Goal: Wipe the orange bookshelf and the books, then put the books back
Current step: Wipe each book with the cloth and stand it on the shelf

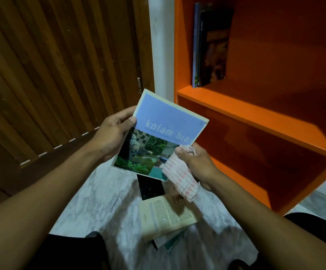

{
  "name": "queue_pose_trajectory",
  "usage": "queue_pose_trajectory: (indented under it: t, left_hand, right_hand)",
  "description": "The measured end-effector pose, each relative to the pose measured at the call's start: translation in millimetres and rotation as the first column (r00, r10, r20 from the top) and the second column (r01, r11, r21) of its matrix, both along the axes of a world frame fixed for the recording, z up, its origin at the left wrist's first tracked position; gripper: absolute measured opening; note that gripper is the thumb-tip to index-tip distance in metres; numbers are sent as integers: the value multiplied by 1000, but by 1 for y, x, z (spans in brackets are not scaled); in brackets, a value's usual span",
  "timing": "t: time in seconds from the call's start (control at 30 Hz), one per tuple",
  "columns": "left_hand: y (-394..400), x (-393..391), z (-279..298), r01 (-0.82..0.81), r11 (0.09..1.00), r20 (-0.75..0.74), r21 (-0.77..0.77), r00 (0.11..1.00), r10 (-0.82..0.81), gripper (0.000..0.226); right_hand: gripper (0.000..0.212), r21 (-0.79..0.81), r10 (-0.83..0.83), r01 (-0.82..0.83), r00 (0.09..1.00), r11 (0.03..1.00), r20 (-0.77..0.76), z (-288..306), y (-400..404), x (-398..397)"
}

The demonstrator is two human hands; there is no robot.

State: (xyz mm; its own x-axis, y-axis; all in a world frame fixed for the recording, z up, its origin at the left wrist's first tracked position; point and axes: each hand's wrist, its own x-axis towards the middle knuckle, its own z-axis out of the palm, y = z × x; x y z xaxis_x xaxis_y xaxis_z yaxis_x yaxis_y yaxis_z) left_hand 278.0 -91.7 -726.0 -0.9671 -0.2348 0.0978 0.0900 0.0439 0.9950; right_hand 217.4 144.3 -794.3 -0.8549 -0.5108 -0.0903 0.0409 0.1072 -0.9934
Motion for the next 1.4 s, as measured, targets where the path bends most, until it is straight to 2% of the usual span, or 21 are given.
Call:
queue_pose_trajectory:
  t: [0.07,0.1,0.13,0.2,0.27,0.37,0.47,0.63,0.77,0.97,1.07,1.3,1.4]
  left_hand:
    - [-3,2,1,-17,999,-5,-28,1000,17,33]
    - [-4,3,2,-35,996,7,-76,999,35,30]
    - [-5,5,3,-43,988,19,-151,999,46,27]
    - [-7,9,5,-41,944,41,-328,998,57,25]
    - [-6,11,6,-30,911,63,-410,996,60,29]
    - [4,7,9,-59,919,72,-390,993,94,23]
    - [18,-6,13,-87,933,59,-349,992,115,5]
    - [38,-45,34,-221,934,-17,-281,974,226,9]
    - [58,-87,66,-282,907,-92,-312,959,266,9]
    - [90,-169,91,-306,888,-109,-343,952,287,16]
    - [109,-207,91,-361,858,-121,-364,932,341,26]
    - [133,-277,81,-463,810,-82,-360,880,467,30]
    - [140,-292,84,-496,776,-90,-389,859,504,31]
  right_hand:
    - [7,-32,-61,60,998,998,-33,4,0,-2]
    - [15,-52,-99,96,993,994,-67,7,0,-4]
    - [20,-54,-132,127,986,990,-102,12,0,-6]
    - [15,-56,-173,166,972,985,-159,22,3,-11]
    - [11,-50,-194,188,959,981,-206,35,10,-17]
    - [15,-44,-206,202,949,978,-238,56,20,-26]
    - [17,-76,-207,195,949,978,-239,77,26,-39]
    - [13,-128,-308,283,917,950,-255,116,35,-72]
    - [25,-146,-450,426,839,893,-306,148,40,-101]
    - [12,-224,-542,494,766,840,-346,175,59,-130]
    - [10,-240,-547,492,761,837,-349,179,66,-138]
    - [17,-229,-543,496,798,838,-261,174,84,-151]
    - [13,-236,-540,491,803,839,-253,172,92,-156]
